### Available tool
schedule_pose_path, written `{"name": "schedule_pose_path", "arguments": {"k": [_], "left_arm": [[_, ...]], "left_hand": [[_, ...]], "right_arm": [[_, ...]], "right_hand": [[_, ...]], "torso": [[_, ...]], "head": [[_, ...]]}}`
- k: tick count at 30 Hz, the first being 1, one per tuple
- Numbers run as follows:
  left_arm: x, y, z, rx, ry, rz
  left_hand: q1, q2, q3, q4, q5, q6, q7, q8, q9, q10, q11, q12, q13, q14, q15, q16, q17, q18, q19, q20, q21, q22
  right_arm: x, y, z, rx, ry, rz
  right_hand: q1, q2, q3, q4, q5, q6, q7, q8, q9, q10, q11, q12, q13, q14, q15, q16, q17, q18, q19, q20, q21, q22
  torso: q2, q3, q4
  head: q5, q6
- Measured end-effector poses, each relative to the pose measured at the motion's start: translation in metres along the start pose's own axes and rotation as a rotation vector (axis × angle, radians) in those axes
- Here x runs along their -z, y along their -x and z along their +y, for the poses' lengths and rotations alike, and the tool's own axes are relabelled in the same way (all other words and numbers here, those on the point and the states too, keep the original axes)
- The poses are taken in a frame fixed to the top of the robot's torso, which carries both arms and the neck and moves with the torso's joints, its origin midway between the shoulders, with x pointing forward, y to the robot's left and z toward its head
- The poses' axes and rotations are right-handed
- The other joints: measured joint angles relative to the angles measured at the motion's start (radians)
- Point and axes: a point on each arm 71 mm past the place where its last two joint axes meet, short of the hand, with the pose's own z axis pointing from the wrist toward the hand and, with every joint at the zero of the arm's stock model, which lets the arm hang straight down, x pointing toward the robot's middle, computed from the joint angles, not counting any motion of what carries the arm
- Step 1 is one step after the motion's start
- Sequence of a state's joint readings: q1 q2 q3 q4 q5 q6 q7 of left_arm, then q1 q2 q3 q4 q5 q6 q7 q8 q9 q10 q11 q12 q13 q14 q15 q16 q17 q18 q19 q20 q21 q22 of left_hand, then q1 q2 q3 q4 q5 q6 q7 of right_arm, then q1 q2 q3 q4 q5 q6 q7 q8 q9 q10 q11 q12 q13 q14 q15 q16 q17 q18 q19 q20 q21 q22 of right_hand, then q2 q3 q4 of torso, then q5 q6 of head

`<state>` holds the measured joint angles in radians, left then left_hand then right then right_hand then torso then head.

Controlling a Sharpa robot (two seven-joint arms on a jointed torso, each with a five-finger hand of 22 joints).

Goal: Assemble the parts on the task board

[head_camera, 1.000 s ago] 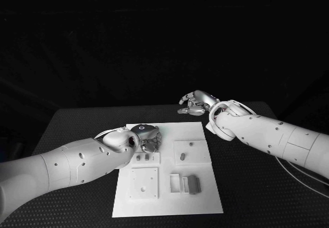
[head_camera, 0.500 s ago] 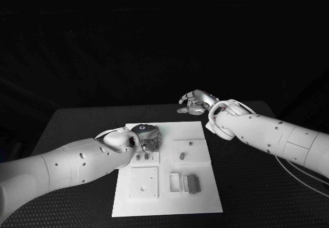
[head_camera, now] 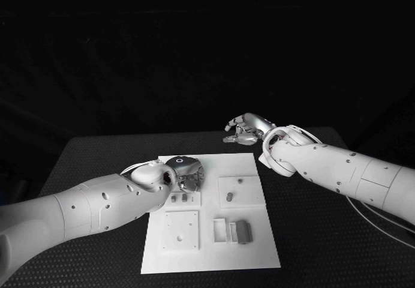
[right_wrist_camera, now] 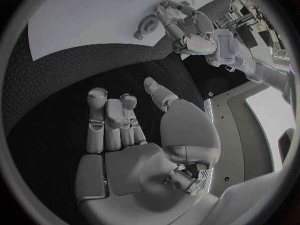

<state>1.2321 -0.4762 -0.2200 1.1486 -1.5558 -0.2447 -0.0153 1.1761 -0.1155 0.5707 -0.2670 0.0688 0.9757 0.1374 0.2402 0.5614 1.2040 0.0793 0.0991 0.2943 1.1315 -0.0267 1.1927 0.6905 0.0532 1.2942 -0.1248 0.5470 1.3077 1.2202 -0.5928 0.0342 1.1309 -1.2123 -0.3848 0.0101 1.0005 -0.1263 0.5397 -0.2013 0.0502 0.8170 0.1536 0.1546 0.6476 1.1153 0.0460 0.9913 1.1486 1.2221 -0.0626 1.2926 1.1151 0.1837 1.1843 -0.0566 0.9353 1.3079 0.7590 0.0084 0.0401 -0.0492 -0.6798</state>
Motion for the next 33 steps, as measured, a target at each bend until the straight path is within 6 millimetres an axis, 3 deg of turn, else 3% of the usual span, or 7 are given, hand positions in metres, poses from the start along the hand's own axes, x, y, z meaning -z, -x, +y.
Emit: {"name": "schedule_pose_path", "arguments": {"k": [19, 21, 23, 33], "left_arm": [[-0.002, 0.0006, -0.0035, -0.053, -0.015, 0.009], [-0.0021, 0.0007, -0.0043, -0.062, -0.018, 0.009], [-0.0021, 0.0006, -0.0049, -0.07, -0.02, 0.01], [-0.002, 0.0005, -0.0068, -0.097, -0.028, 0.01]], "left_hand": [[0.004, 0.004, 0.005, -0.01, 0.003, 0.001, -0.002, 0.0, -0.006, 0.004, 0.001, -0.011, 0.006, 0.0, 0.0, 0.0, 0.0, 0.001, 0.0, 0.0, 0.0, 0.0], [0.015, 0.001, 0.011, -0.017, 0.051, 0.001, -0.002, 0.0, -0.007, 0.004, 0.001, -0.012, 0.013, 0.0, 0.0, 0.0, 0.0, 0.001, 0.0, 0.0, 0.0, 0.0], [0.017, 0.004, 0.012, -0.018, 0.074, 0.001, -0.002, 0.0, -0.007, 0.004, 0.001, -0.014, 0.018, 0.0, 0.0, 0.0, 0.0, 0.001, 0.0, 0.0, 0.0, 0.0], [0.035, 0.01, 0.035, -0.015, 0.098, 0.027, -0.006, 0.017, -0.007, 0.024, -0.012, -0.008, 0.035, 0.008, -0.013, 0.007, 0.0, 0.0, -0.002, -0.006, 0.004, 0.0]], "right_arm": [[0.0, 0.0, -0.0001, 0.0, 0.0, 0.001], [0.0, 0.0, -0.0001, 0.0, 0.0, 0.001], [0.0, 0.0, -0.0001, 0.0, 0.0, 0.001], [0.0002, 0.0002, -0.0005, 0.0, -0.001, 0.001]], "right_hand": [[0.0, 0.0, 0.0, 0.0, 0.0, 0.001, -0.001, 0.0, 0.0, 0.0, 0.0, 0.0, -0.001, 0.0, 0.0, 0.0, 0.0, 0.0, -0.001, 0.002, 0.0, 0.0], [0.0, 0.0, 0.0, 0.0, 0.0, 0.001, -0.001, 0.0, 0.0, 0.0, 0.0, 0.0, -0.001, 0.0, 0.0, 0.0, 0.0, 0.0, -0.001, 0.002, 0.0, 0.0], [0.0, 0.0, 0.0, 0.0, 0.0, 0.001, -0.001, 0.0, 0.0, 0.0, 0.0, 0.0, -0.001, 0.0, 0.0, 0.0, 0.0, 0.0, -0.001, 0.002, 0.0, 0.0], [0.0, 0.0, 0.0, 0.0, 0.0, 0.001, -0.001, 0.0, 0.0, 0.0, 0.0, 0.0, -0.001, 0.0, 0.0, 0.0, 0.0, 0.0, 0.0, 0.004, 0.0, 0.0]], "torso": [[0.0, -0.0006, 0.0007], [0.0, -0.0006, 0.0008], [0.0, -0.0006, 0.0009], [0.0, -0.0009, 0.0008]], "head": [[-0.003, -0.004], [-0.003, -0.004], [-0.003, -0.004], [-0.003, -0.005]]}}
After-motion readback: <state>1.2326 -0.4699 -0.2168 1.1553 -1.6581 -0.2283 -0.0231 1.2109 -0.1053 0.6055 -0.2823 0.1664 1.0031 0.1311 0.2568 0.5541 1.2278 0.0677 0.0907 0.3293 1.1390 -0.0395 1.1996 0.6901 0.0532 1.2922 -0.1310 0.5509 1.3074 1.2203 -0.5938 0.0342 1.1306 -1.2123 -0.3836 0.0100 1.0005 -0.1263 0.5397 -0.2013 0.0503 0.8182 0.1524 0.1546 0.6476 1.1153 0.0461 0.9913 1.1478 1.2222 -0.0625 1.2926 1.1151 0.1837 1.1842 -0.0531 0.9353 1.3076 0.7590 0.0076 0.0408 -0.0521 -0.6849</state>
